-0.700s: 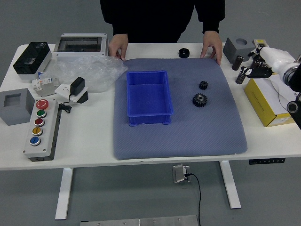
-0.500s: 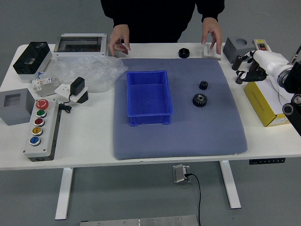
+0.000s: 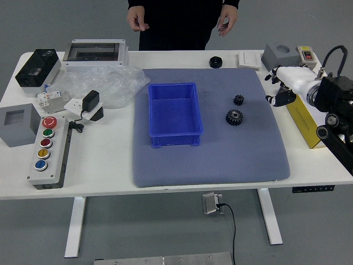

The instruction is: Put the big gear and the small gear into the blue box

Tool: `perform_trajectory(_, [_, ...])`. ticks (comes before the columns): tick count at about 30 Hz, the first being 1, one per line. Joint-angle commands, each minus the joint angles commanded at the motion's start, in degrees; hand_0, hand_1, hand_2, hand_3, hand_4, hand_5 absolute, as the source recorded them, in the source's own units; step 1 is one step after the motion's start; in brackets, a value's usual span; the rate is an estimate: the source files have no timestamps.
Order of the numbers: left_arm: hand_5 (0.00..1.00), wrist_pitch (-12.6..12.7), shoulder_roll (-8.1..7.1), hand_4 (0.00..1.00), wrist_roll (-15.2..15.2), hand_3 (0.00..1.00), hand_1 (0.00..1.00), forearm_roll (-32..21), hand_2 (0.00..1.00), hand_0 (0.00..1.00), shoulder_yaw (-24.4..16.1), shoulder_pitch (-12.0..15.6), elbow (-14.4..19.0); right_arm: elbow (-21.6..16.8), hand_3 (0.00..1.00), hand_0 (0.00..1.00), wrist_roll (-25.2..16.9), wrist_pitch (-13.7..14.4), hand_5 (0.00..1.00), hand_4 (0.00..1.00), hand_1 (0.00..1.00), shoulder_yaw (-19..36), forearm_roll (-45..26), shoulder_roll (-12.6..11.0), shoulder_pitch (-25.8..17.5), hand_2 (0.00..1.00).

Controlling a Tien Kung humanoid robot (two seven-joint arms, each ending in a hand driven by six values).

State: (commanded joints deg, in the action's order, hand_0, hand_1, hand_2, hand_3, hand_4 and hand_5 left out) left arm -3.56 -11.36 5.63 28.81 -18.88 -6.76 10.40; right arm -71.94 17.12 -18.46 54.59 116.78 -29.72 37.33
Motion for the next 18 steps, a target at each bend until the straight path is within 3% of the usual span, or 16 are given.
perform_trajectory(2, [0.045, -0.01, -0.02, 0.482, 0.05, 0.852, 0.837, -0.13, 0.843, 0.830, 0.14, -0.03, -0.05, 0.68, 0.809, 0.631, -0.37, -0.49, 0.184, 0.635, 0.626, -1.37, 0.35, 0.36, 0.69, 0.715])
perform_trajectory(3, [0.046, -0.03, -0.03, 0.482, 0.10, 0.850, 0.837, -0.07, 0.843, 0.830, 0.08, -0.05, -0.06, 1.08, 0.858, 0.630, -0.51, -0.76, 0.148, 0.649, 0.623, -2.05, 0.48, 0.57, 1.04, 0.739])
perform_trajectory(8, [0.046, -0.05, -0.02, 0.482, 0.24, 0.850, 0.837, 0.11, 0.843, 0.830, -0.21, -0.08, -0.09, 3.07, 0.858, 0.630, -1.24, -1.94, 0.148, 0.649, 0.623, -4.43, 1.02, 1.74, 2.53, 0.739])
perform_trajectory(9, [0.044, -0.06, -0.01, 0.481, 0.26, 0.849, 0.838, 0.11, 0.843, 0.830, -0.23, -0.07, -0.09, 3.47, 0.923, 0.633, -1.36, -2.12, 0.136, 0.660, 0.629, -4.78, 1.08, 1.99, 2.79, 0.743])
perform_trajectory(18, [0.043, -0.13, 0.07, 0.481, 0.70, 0.849, 0.838, 1.27, 0.842, 0.829, -1.63, 0.12, -0.09, 7.33, 0.950, 0.636, -2.12, -3.42, 0.126, 0.665, 0.637, -7.25, 1.27, 4.42, 5.14, 0.754])
